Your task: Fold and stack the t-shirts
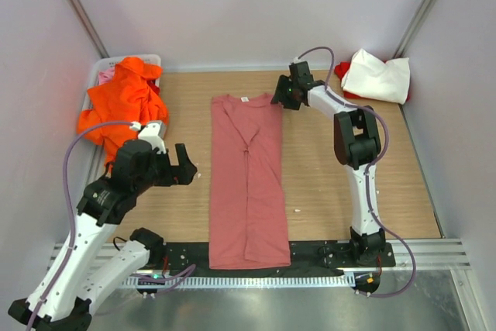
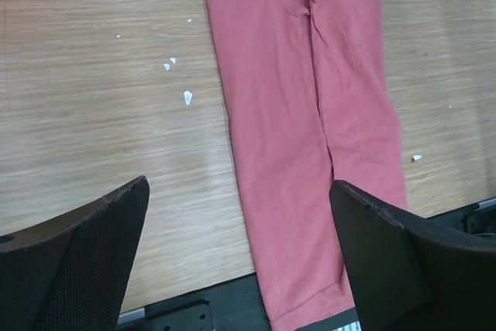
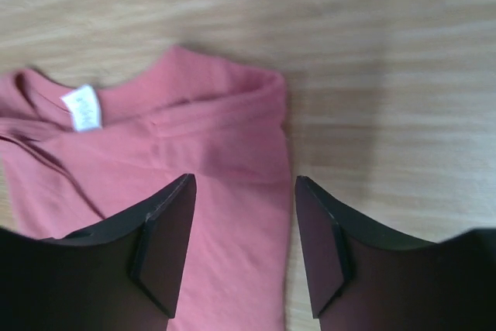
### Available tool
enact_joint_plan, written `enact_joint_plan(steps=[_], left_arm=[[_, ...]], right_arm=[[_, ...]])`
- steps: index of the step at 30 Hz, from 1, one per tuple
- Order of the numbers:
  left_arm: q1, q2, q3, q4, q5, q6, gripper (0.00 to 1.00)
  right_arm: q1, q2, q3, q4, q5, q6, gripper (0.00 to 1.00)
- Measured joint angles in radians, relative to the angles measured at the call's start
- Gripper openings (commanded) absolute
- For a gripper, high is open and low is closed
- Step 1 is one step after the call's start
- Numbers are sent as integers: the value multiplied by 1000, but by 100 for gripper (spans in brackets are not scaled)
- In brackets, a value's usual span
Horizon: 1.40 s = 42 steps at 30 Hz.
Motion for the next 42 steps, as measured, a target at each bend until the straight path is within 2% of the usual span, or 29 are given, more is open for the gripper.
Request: enact_joint_plan(steps=[2, 3, 4, 6, 11, 17, 23, 26, 27, 30, 33, 36, 39, 42], left_arm=[[0, -30, -23, 1, 0, 5, 100], [0, -37, -27, 3, -2, 10, 100], [0, -40, -28, 8, -6, 15, 100], [0, -40, -32, 23, -14, 21, 100], [0, -19, -39, 32, -29, 23, 100], [0, -8, -45, 38, -38, 22, 100], [0, 6, -45, 39, -45, 22, 100], [0, 19, -45, 39, -45, 22, 100], [0, 24, -45, 40, -45, 22, 100], [0, 38, -47, 40, -45, 22, 100], [0, 38, -50, 41, -47, 22, 100], [0, 48, -50, 41, -57, 21, 100], [0, 92, -50, 41, -81, 16, 96], [0, 145, -49, 37, -105, -2, 95]], right_arm=[[0, 8, 20, 34, -20, 9, 49], [2, 18, 26, 58, -33, 19, 40], [3, 36, 38, 78, -48, 27, 22], [5, 79, 63, 114, -69, 40, 3], [-2, 175, 164, 164, -88, 84, 1], [-27, 330, 413, 151, -82, 105, 1], [-75, 372, 465, 180, -58, 139, 1], [-91, 388, 488, 190, -37, 154, 20], [-94, 399, 506, 192, -37, 157, 43], [-98, 438, 586, 224, -74, 168, 80], [-98, 440, 605, 231, -93, 150, 92], [-97, 388, 539, 217, -77, 117, 94], [-93, 197, 297, 151, 0, 85, 94], [-82, -122, -48, 63, 113, 83, 94]])
